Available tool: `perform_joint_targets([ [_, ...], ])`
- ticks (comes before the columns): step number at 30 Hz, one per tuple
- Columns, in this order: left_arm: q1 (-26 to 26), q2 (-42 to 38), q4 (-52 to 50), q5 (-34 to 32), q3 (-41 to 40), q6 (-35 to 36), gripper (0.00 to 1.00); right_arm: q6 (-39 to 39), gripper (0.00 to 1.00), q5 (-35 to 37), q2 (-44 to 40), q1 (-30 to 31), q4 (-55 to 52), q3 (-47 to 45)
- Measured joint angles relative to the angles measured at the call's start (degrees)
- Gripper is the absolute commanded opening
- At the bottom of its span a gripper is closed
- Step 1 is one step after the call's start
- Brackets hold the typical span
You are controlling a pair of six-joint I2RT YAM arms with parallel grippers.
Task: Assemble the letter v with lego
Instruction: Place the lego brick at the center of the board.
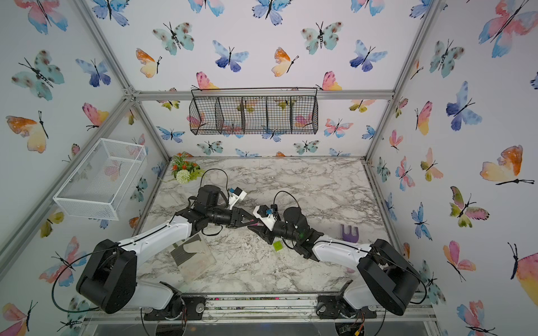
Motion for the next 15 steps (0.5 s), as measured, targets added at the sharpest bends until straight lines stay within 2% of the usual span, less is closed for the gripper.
perform_joint_targets([
  [4,1.6,-1.73,4.17,-0.28,-2.12,-2.23,0.86,4.63,0.17,4.66,0.0,0.09,-2.25,0.04],
  [7,5.22,-6.54,9.75,-1.18,-6.95,-5.55,0.93,8.48,0.14,10.49,0.0,0.09,-7.1,1.01],
  [9,8.09,-10.23,12.41,-2.36,-10.05,-7.26,0.93,11.76,0.12,15.63,0.13,0.07,-11.89,2.95],
  [12,10.91,-13.81,12.2,-6.08,-11.47,-7.26,0.95,16.87,0.12,23.04,2.4,-0.17,-18.71,8.0],
  [15,11.06,-15.23,10.19,-10.14,-11.32,-5.55,0.95,22.18,0.1,30.01,8.41,-0.85,-26.69,16.31],
])
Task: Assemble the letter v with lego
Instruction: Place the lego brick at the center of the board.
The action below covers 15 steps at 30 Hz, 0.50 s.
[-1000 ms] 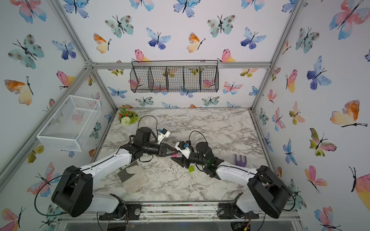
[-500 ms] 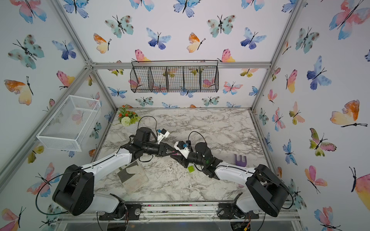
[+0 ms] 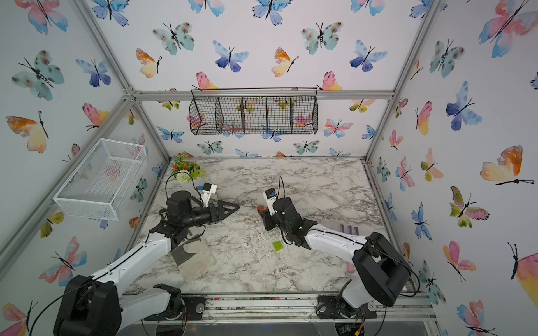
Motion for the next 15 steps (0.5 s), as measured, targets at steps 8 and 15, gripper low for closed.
perform_joint_targets([
  [8,0.0,-0.35,-7.34,-6.67,-0.74,4.9,0.95,7.32,0.09,8.92,16.5,-3.58,-15.58,17.97],
  [15,0.0,-0.76,-10.19,-9.05,-3.32,7.56,0.97,8.26,0.09,9.25,19.43,-8.0,-17.86,20.44],
])
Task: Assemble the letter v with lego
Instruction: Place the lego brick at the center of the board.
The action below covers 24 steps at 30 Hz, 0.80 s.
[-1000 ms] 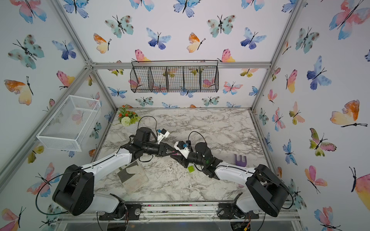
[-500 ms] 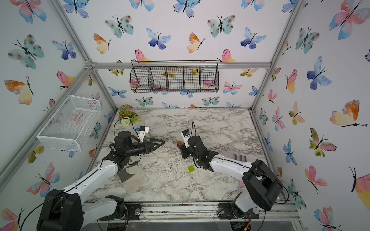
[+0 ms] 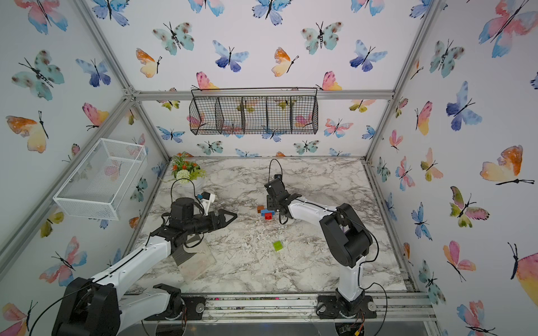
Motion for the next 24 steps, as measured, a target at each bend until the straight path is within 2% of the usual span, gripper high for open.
perform_joint_targets([
  [7,0.0,0.22,-1.01,-1.01,-0.81,1.05,0.97,-1.31,0.09,-2.38,3.26,-3.93,1.33,0.13],
  [16,-0.13,2.21,-1.31,-1.22,-1.57,2.12,0.93,-2.69,0.1,-4.02,7.5,-4.15,3.02,2.43],
  [24,-0.37,5.44,-1.33,-1.27,-1.99,2.86,0.87,-3.06,0.21,-5.84,10.19,-4.15,3.85,4.55],
])
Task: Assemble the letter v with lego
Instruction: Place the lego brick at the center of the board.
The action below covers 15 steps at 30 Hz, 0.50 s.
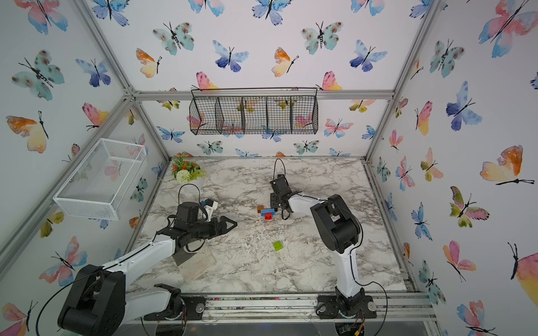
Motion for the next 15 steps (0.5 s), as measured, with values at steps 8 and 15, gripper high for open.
perform_joint_targets([
  [8,-1.05,3.61,0.02,-0.15,0.04,0.15,0.85,0.0,0.37,-1.25,0.04,0.0,0.09,0.0],
  [15,-2.34,6.45,0.04,-0.24,0.15,0.42,0.85,-0.31,0.56,-1.92,0.04,0.0,-0.15,0.02],
])
